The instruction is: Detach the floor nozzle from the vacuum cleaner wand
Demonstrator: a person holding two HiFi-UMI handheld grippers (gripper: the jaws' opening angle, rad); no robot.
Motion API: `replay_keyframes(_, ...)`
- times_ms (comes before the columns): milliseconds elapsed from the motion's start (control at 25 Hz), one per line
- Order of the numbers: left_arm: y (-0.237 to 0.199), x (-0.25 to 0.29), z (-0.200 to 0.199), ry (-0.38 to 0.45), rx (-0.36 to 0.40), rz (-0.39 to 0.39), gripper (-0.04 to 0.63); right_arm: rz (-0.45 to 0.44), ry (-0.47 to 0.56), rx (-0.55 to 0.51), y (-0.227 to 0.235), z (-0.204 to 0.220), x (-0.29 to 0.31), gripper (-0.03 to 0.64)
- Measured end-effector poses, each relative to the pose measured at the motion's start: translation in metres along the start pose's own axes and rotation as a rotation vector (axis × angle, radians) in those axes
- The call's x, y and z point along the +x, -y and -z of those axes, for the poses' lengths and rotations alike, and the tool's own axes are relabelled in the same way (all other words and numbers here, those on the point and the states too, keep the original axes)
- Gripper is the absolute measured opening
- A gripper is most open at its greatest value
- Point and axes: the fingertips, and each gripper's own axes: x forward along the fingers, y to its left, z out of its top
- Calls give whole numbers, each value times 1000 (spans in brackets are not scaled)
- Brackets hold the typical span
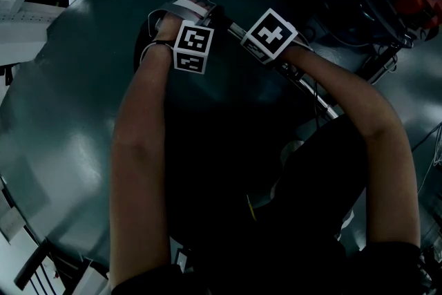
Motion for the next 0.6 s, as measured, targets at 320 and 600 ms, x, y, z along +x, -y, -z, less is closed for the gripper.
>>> replay_keyframes(320,0,-1,5,-18,-77,20,150,42,8,-6,-3,-5,-4,147)
replay_keyframes(600,-7,-6,13,13,-140,2,156,51,36,10,1,-10,-10,144)
